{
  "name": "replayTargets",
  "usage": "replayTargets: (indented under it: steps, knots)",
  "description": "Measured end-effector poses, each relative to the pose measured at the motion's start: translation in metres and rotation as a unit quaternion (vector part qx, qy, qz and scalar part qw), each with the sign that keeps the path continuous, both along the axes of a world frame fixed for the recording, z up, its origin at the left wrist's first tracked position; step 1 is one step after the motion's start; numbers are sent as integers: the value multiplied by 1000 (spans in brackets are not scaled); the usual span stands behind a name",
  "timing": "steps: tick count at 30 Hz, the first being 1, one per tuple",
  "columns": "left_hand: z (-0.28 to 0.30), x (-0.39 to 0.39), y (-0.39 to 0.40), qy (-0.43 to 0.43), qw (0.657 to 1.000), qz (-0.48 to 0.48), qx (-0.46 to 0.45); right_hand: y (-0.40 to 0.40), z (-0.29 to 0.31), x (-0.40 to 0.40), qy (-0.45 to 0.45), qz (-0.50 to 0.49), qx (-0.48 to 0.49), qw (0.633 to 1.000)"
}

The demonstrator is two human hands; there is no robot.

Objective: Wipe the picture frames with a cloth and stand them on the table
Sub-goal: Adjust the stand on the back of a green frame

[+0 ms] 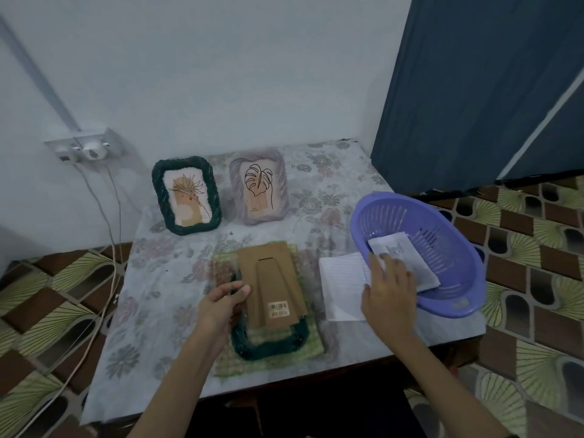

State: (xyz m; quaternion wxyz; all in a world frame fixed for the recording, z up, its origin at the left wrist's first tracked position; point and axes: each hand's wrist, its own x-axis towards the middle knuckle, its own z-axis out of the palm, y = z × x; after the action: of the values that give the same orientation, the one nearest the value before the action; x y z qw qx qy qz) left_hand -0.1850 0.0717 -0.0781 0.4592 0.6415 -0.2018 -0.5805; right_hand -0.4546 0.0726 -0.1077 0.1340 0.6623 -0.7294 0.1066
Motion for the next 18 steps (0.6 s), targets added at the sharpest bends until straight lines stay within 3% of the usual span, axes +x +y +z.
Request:
replayTargets:
  steps: [4,9,15,17,18]
  knots:
    - [15,-1,14,8,1000,7,-13,5,22,-29,-127,-65,154,978]
    - [28,3,30,8,999,21,-34,10,49,-20,-207,-30,130,969]
    - [37,13,46,-4,999,25,-35,29,47,23,-192,33,232,953]
    - [39,21,51,-8,999,33,-36,35,43,37,-132,27,172,976]
    - [40,24,53,-8,998,38,-39,37,46,46,-156,32,119,980]
